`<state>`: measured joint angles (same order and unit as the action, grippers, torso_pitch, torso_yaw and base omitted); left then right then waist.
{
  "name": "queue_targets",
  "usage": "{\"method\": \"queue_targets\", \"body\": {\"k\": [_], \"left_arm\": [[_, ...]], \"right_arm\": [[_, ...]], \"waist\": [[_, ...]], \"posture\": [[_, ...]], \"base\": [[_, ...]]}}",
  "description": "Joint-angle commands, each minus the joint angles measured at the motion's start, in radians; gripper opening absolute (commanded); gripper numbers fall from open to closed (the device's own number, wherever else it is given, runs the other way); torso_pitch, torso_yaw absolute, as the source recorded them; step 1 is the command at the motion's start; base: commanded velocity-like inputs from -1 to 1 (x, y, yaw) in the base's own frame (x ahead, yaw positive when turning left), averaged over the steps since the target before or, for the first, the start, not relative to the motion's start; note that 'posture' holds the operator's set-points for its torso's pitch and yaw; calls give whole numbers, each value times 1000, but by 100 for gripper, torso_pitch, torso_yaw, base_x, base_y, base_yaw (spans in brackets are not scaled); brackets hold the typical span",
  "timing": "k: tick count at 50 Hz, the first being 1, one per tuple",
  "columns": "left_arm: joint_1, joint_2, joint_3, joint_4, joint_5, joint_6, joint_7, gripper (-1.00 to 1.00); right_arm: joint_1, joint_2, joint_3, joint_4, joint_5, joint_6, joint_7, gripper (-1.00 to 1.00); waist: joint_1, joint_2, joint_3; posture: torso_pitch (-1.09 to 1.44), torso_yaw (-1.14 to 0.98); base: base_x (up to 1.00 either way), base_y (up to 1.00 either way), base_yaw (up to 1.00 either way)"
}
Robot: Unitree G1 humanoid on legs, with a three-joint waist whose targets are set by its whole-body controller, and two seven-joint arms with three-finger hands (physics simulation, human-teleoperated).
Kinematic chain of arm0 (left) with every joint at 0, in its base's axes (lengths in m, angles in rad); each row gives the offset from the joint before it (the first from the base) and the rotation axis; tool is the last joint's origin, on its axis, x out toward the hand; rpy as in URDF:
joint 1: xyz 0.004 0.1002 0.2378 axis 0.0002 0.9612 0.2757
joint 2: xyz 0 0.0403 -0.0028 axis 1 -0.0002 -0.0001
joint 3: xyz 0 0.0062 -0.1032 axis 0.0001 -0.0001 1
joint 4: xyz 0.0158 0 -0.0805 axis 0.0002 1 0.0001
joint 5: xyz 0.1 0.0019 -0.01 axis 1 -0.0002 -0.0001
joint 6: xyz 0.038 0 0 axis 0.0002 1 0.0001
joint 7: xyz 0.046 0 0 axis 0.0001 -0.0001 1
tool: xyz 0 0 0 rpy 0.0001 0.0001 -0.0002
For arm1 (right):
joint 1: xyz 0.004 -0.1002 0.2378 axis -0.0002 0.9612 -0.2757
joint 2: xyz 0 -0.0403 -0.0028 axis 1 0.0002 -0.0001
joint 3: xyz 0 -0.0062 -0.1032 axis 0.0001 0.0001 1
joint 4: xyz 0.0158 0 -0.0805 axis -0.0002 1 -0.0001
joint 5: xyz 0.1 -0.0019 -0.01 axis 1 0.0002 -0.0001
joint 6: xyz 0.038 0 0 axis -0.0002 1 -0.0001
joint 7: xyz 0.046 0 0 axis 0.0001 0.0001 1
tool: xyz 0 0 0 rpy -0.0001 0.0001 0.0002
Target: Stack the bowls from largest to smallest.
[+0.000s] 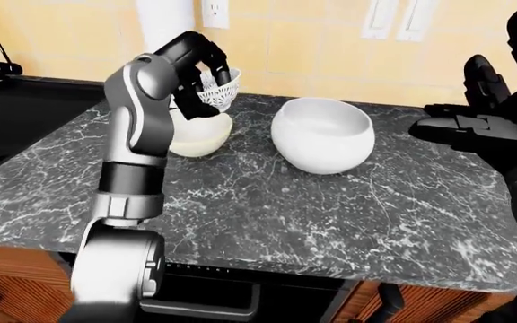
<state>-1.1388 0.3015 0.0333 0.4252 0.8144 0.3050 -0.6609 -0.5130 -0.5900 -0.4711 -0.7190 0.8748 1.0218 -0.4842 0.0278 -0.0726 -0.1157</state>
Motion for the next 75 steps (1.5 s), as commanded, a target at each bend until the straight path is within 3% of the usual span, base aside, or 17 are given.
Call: {"method": "queue_targets", "body": {"k": [1,7,18,25,32,38,47,59,61,75], "left_arm": [[-46,19,17,-14,1,-30,54,-100],[-39,19,17,50,-12,-51,96,-100],[-128,27,7,369,-48,-147,260,-100],[-151,26,-5,452,-40,-163,297,-100],[-128,30,-16,457,-8,-169,274,-100],[-121,37,-10,472,9,-177,282,-76],[-129,48,-8,538,15,-200,328,-65],[-112,64,-6,529,21,-199,315,-41],[-114,63,-7,540,22,-201,318,-29],[-108,70,-8,541,34,-205,313,-7]], "right_arm": [[-21,-14,-11,-13,-5,-27,-1,100],[-15,-6,-1,-9,-21,-39,8,100],[-13,20,15,-11,-62,-37,28,100],[-10,33,14,-2,-90,-44,52,100],[-13,33,2,0,-85,-39,55,100],[-15,24,-14,-7,-57,-28,38,100],[-5,21,-6,-2,-54,-43,32,100],[-5,30,-4,-1,-59,-46,30,100],[-1,34,1,1,-63,-53,32,100],[0,34,-4,1,-61,-53,32,100]], "waist": [[1,0,-21],[-2,2,-25],[-1,3,-37],[-3,4,-42],[-4,7,-46],[-6,8,-49],[-7,6,-52],[-7,8,-53],[-7,8,-53],[-7,8,-54]], "posture": [[-23,0],[-23,0],[-23,0],[-23,0],[-23,0],[-23,0],[-23,0],[-23,0],[-23,0],[-23,0]], "base": [[0,0,0],[0,0,0],[0,0,0],[0,0,0],[0,0,0],[0,0,0],[0,0,0],[0,0,0],[0,0,0],[0,0,0]]}}
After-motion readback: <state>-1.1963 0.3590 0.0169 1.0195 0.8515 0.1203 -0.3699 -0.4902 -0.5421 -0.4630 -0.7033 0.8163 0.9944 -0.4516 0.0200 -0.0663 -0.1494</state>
